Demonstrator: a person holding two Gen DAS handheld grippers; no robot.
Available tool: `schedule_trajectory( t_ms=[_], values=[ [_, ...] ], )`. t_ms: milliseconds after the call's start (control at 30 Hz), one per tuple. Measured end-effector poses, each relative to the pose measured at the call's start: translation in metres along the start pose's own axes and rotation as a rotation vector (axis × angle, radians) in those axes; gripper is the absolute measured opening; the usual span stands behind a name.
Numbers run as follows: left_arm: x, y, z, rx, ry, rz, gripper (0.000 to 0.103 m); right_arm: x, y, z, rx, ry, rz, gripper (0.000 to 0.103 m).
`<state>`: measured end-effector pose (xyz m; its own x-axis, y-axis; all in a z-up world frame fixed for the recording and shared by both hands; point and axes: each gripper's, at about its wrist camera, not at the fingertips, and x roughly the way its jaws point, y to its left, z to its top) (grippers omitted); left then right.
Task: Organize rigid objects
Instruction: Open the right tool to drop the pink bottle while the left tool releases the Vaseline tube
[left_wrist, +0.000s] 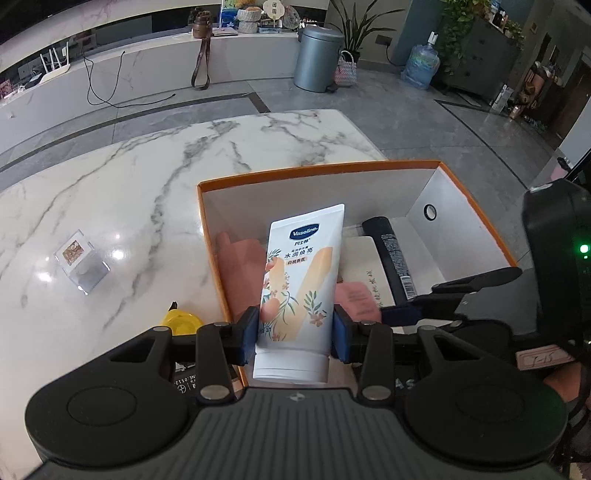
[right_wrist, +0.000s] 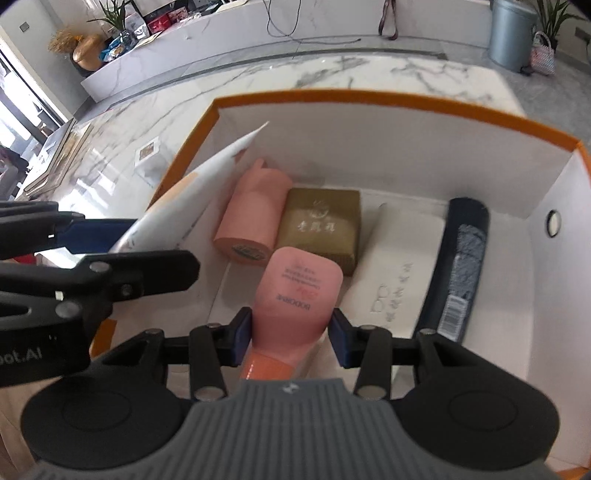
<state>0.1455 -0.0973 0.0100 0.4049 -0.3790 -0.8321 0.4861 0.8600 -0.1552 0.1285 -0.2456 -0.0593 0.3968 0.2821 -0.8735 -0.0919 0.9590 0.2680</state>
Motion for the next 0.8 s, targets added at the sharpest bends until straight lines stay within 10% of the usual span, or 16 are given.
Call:
schedule_trajectory(
  t_ms=[333,800],
  values=[
    [0.008,-0.003,-0.004,0.017,0.014,-0.001,0.047,0.004,-0.001,-0.006,0.005,0.007,-0.006,0.046],
    [0.014,-0.032,-0.011,0.154,0.052,0.163,0.047,-0.038,-0.020,-0.021,0.086,-0.244,-0.212,0.059]
  ],
)
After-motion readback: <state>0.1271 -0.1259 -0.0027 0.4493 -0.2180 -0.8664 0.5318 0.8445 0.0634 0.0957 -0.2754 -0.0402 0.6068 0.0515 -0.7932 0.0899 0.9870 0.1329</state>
